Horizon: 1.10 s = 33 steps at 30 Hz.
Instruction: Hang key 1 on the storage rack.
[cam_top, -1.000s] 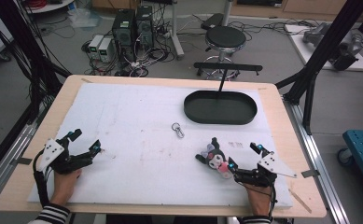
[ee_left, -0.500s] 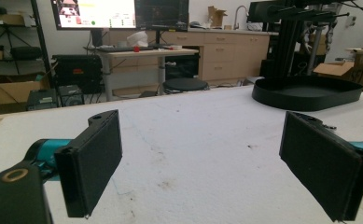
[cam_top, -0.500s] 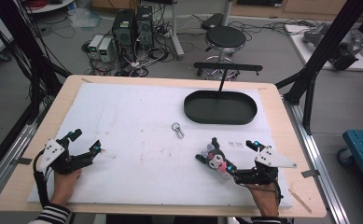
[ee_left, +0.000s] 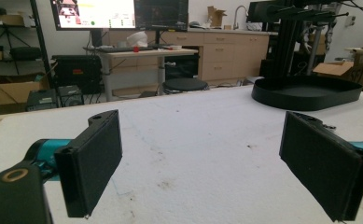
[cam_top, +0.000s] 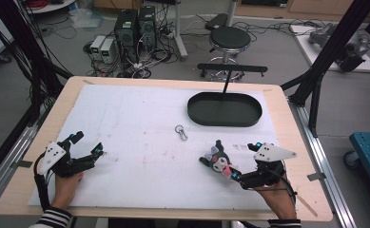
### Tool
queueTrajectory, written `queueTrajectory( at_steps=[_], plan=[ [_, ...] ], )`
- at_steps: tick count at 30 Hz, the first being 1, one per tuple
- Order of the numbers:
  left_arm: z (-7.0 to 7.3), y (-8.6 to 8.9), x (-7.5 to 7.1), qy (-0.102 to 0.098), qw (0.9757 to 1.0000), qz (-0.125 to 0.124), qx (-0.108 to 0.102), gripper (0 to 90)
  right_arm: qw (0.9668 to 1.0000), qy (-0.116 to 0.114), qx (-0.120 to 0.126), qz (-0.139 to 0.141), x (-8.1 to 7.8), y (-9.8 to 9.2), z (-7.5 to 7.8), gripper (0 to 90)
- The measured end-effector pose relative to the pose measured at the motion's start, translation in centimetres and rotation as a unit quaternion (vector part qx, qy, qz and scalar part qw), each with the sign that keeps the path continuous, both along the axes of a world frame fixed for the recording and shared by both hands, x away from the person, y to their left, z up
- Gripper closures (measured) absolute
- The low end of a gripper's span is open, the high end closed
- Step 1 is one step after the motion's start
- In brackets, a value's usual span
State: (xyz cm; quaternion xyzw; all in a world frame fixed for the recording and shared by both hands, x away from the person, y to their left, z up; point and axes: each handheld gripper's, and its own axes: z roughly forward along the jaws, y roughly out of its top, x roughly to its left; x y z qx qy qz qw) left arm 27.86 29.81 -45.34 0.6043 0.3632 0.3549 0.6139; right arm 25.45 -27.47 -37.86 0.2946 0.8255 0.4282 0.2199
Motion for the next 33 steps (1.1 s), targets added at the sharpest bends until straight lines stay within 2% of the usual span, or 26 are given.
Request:
queueTrajectory(
  at_steps=[6, 12, 17, 19, 22, 25, 26, 27, 28, 33],
  plan=[
    [0.0, 0.0, 0.0, 0.000, 1.0000, 0.000, 0.000, 13.4, 0.9986, 0.031, -0.042, 0.007, 0.3, 0.6, 0.4, 0.7],
    [0.0, 0.0, 0.0, 0.000, 1.0000, 0.000, 0.001, 13.5, 0.9945, 0.062, -0.082, 0.017, 0.7, 1.0, 0.7, 0.7],
    [0.0, 0.0, 0.0, 0.000, 1.0000, 0.000, 0.001, 13.5, 0.9889, 0.078, -0.119, 0.041, 1.1, 1.6, 0.6, 2.2],
    [0.0, 0.0, 0.0, 0.000, 1.0000, 0.000, 0.000, 13.5, 0.9848, 0.090, -0.137, 0.056, 1.3, 1.9, 0.6, 4.3],
    [0.0, 0.0, 0.0, 0.000, 1.0000, 0.000, 0.001, 13.5, 0.9807, 0.099, -0.154, 0.068, 1.5, 2.3, 0.4, 4.3],
    [0.0, 0.0, 0.0, 0.000, 1.0000, 0.000, 0.001, 13.4, 0.9773, 0.108, -0.168, 0.071, 1.7, 2.6, 0.3, 4.3],
    [0.0, 0.0, 0.0, 0.000, 1.0000, 0.000, 0.001, 13.5, 0.9773, 0.108, -0.168, 0.071, 1.7, 2.6, 0.3, 4.3],
    [0.0, 0.0, 0.0, 0.000, 1.0000, 0.000, 0.001, 13.5, 0.9749, 0.113, -0.179, 0.068, 1.8, 2.8, 0.2, 4.3],
    [0.0, 0.0, 0.0, 0.000, 1.0000, 0.000, 0.001, 13.5, 0.9739, 0.117, -0.181, 0.070, 1.9, 2.8, 0.1, 4.3],
    [0.0, 0.0, 0.0, 0.000, 1.0000, 0.000, -0.001, 13.5, 0.9700, 0.126, -0.195, 0.074, 2.1, 3.1, -0.2, 4.4]
  ],
)
